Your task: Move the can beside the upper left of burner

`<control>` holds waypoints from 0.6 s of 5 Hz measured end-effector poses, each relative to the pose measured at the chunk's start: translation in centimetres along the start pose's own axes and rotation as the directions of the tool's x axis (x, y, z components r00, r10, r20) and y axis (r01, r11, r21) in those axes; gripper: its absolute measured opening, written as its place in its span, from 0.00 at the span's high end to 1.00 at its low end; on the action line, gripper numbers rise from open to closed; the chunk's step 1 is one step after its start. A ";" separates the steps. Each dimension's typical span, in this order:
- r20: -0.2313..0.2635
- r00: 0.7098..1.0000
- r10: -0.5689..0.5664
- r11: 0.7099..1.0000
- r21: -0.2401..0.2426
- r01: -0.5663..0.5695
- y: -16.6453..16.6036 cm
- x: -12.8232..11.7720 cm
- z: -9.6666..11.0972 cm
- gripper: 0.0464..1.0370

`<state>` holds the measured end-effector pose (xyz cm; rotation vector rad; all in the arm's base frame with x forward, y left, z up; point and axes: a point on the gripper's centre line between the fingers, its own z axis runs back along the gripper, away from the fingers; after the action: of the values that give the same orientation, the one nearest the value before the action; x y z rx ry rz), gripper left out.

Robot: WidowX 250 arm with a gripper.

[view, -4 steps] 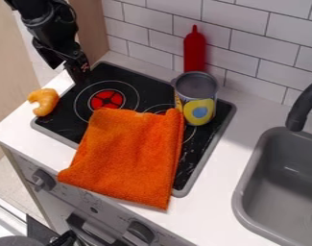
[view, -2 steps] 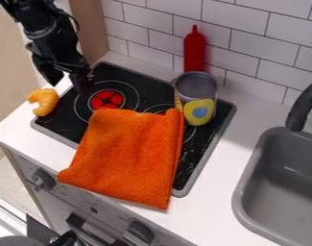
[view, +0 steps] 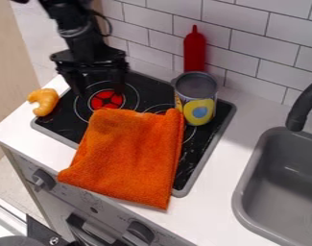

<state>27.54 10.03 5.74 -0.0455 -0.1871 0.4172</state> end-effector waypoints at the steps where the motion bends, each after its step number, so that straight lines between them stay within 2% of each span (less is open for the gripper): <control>1: 0.000 0.997 0.073 0.997 -0.020 -0.073 -3.4 -0.4 0.4 0.04; 2: -0.050 0.982 0.185 0.983 0.019 -0.184 -5.6 -1.7 0.5 0.04; 3: -0.027 0.972 0.233 0.972 0.020 -0.232 -8.0 -2.0 0.5 0.04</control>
<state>28.79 1.92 6.53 -0.0574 -0.1499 0.6519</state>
